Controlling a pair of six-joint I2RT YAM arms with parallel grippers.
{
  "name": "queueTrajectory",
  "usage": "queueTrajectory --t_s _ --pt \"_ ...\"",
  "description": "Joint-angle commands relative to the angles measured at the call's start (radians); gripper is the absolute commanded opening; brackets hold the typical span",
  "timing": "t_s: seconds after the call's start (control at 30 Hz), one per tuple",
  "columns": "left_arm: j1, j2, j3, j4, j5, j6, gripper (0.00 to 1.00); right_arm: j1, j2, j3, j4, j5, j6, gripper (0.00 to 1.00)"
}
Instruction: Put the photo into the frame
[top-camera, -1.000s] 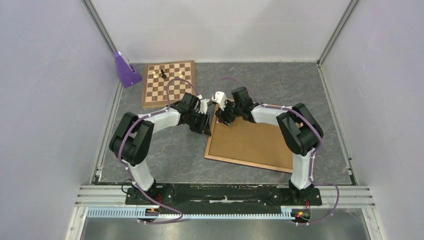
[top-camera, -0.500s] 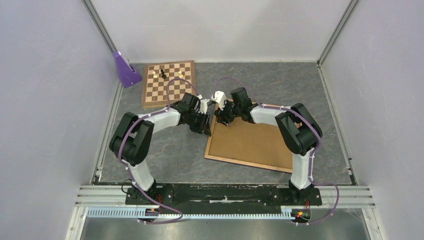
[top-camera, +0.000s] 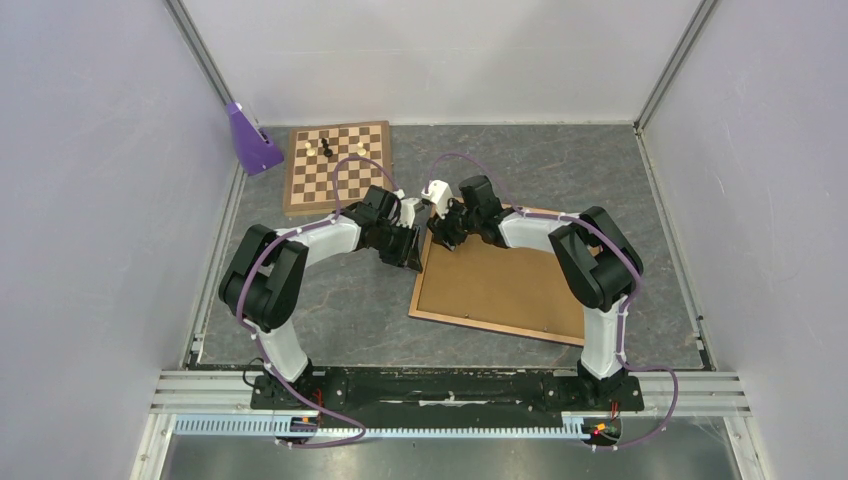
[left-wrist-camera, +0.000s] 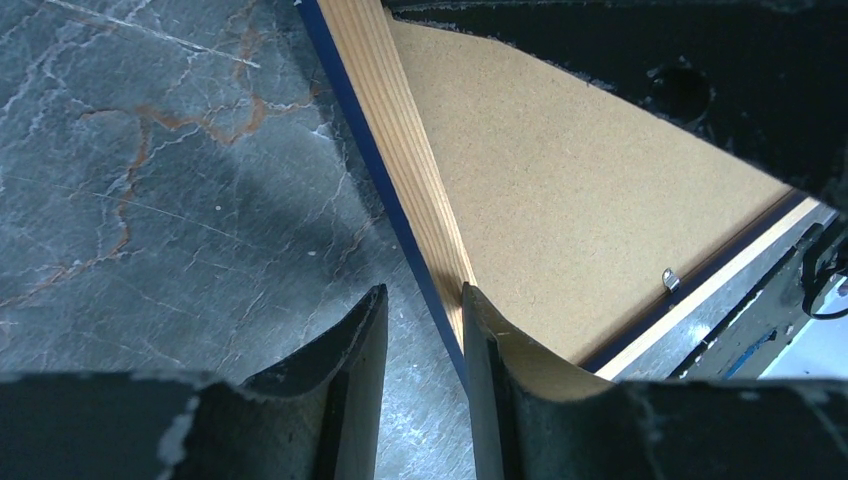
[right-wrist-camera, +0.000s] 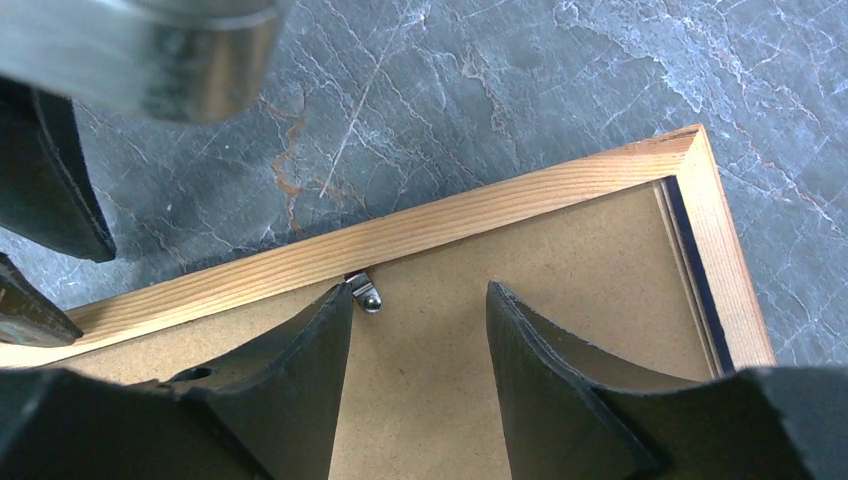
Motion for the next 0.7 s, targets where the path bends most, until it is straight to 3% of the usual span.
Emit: queueTrajectory --t_s 0.0,0.67 --pt "-0.001 0.018 -0.004 0.014 0.019 -0.052 0.39 0.002 0.012 -0.003 0.034 0.062 0.023 0.54" --pt "-0.001 0.028 -0.001 0.014 0.026 -0.055 0.38 0.001 0.037 0.001 0.051 0.154 0.176 0.53"
